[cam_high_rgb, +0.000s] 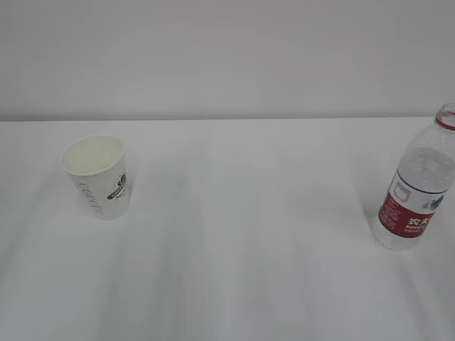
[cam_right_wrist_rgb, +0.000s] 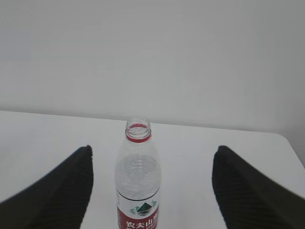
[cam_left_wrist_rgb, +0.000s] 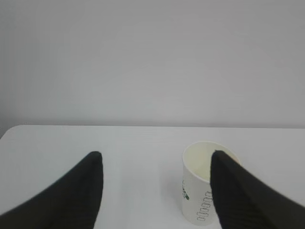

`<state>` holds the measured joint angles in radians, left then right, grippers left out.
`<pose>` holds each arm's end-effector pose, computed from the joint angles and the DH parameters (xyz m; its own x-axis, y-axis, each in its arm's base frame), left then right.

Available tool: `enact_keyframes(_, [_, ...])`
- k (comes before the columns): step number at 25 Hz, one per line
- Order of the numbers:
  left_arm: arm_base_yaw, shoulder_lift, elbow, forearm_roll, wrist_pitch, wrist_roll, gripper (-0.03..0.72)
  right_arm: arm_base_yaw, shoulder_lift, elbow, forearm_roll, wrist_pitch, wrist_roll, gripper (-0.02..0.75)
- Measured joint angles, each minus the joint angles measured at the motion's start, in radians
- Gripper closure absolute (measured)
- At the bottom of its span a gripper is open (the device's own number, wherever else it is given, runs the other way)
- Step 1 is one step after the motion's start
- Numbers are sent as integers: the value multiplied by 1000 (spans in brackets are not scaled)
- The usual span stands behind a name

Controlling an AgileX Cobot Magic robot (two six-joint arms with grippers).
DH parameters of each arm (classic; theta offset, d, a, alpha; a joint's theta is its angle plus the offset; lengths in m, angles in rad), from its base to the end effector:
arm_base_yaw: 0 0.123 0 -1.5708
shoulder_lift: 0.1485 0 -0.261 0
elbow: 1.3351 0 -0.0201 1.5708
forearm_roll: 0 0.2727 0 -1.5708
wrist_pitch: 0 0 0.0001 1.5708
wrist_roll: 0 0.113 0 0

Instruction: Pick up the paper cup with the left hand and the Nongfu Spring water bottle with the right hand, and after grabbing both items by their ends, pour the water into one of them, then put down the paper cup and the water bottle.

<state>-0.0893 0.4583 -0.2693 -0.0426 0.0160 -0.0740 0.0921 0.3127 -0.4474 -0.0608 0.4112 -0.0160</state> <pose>0.1704 -0.0153 0.2507 -0.1267 -0.1055 -0.9863 0.0756 0.9904 -0.1156 0.1385 0.0100 0.2975 -0.1813 -0.0887 -0.9794 -0.0814 0.9939 -0.0750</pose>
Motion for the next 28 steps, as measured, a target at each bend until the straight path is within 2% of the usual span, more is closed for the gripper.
enact_keyframes(7, [0,45,0,43,-44,0,181,0,0,87,0,-103,0,152])
enact_keyframes(12, [0,114,0,43,-114,0,181,0,0,143,-56,-221,0,152])
enact_keyframes(23, [-2,290,0,43,-244,0,183,0,38,190,-71,-271,0,152])
enact_keyframes(26, [-40,323,0,43,-289,0,184,0,79,190,-71,-266,0,152])
enact_keyframes(28, [-88,347,0,43,-312,0,185,0,100,190,-71,-262,0,152])
